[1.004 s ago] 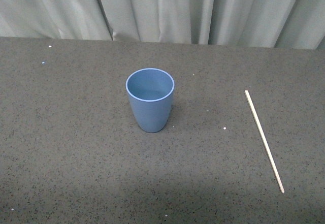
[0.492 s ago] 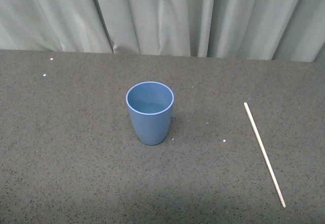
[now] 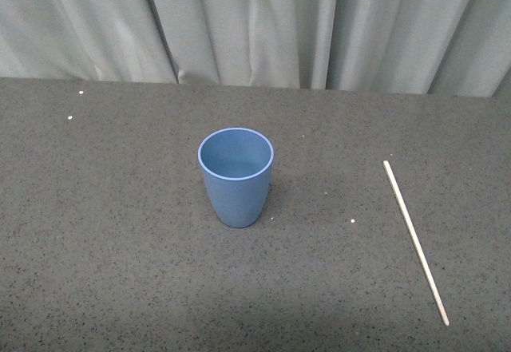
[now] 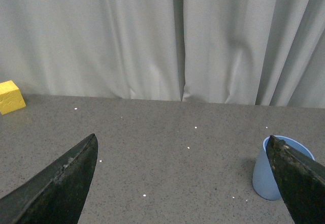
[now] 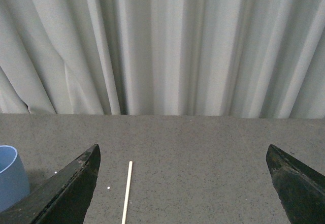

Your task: Transfer chopsticks to blue cup

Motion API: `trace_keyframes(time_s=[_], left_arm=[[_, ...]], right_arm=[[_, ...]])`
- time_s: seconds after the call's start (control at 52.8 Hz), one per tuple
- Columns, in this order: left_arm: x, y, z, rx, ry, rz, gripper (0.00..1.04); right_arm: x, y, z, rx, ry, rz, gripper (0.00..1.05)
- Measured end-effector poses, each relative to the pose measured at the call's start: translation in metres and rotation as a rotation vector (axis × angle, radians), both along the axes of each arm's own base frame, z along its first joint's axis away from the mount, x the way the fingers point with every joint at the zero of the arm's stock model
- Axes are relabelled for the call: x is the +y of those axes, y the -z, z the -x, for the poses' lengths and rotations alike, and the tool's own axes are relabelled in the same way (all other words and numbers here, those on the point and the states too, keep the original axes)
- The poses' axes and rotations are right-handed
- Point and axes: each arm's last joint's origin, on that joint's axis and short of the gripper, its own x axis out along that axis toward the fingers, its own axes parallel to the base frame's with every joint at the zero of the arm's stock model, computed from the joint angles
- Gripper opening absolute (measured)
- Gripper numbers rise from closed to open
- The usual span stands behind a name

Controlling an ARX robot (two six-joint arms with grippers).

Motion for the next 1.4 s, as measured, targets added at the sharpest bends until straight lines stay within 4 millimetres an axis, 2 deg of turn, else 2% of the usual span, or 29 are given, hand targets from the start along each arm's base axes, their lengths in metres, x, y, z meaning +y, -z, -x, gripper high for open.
trace_keyframes(time_s=[0.985, 1.042, 1.117, 1.288, 1.402], left_arm=[[0.000, 0.000, 0.000, 0.000, 0.000, 0.000, 0.98], [0.000, 0.000, 0.000, 0.000, 0.000, 0.000, 0.98], [0.000, 0.000, 0.000, 0.000, 0.000, 0.000, 0.98], [0.000, 0.000, 0.000, 0.000, 0.000, 0.000, 0.98], [0.000, 0.000, 0.000, 0.000, 0.000, 0.000, 0.98]], right_arm=[[0.000, 0.000, 0.000, -0.006, 0.028, 0.012, 0.95], [0.002, -0.008, -0.003, -0.060, 0.225, 0.101, 0.95], [0.003, -0.010, -0.009, -0.048, 0.315, 0.153, 0.95], [0.005, -0.011, -0.039, 0.096, 0.224, 0.205, 0.95], [0.007, -0.015, -0.068, 0.193, 0.143, 0.178, 0.95]])
